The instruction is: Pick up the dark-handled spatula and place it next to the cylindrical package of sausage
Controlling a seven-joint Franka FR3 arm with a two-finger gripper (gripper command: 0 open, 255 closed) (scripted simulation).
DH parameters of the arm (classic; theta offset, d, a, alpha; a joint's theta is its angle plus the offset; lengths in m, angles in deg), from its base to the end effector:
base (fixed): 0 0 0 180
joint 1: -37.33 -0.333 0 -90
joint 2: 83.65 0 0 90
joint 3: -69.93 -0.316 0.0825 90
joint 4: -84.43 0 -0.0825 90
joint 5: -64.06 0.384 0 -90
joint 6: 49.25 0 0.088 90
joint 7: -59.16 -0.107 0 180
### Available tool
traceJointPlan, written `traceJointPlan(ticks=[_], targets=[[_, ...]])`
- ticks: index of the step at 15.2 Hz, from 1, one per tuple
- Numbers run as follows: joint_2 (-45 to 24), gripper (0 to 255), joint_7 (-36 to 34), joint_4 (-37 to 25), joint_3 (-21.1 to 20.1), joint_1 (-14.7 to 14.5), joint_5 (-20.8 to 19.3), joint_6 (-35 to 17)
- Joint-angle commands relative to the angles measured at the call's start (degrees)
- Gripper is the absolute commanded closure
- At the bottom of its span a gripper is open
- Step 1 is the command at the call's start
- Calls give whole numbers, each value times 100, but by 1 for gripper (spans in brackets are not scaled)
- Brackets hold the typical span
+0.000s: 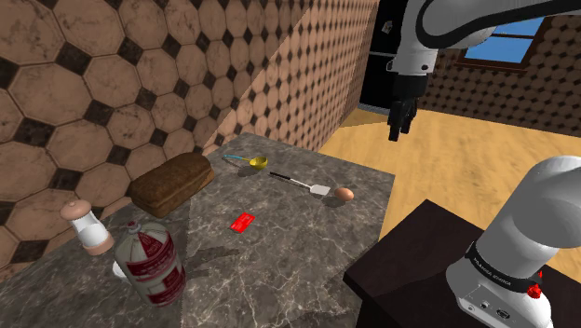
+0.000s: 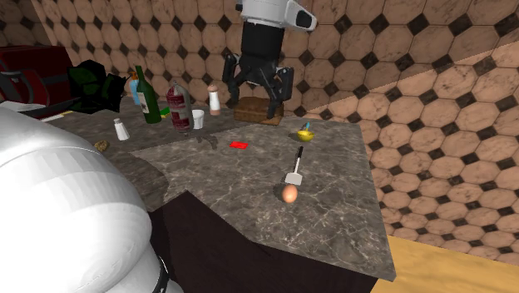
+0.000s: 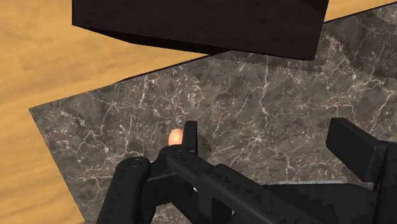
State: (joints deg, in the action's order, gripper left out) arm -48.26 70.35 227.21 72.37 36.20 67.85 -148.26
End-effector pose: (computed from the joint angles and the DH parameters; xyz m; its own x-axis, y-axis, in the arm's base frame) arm 0.3469 -0.0028 0.4838 0.9769 0.1720 -0.1269 0.1579 -0.9808 -0.1145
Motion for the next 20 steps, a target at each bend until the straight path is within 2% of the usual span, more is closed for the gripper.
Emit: traceJointPlan(ticks=[1,10,20], targets=[[-369,0,87,13,4,-25,-12,-462],[-2153,0,362,-218,-55,-171,27,-2310],[-4345,0,606,-1269,-145,-285,48,-3782]])
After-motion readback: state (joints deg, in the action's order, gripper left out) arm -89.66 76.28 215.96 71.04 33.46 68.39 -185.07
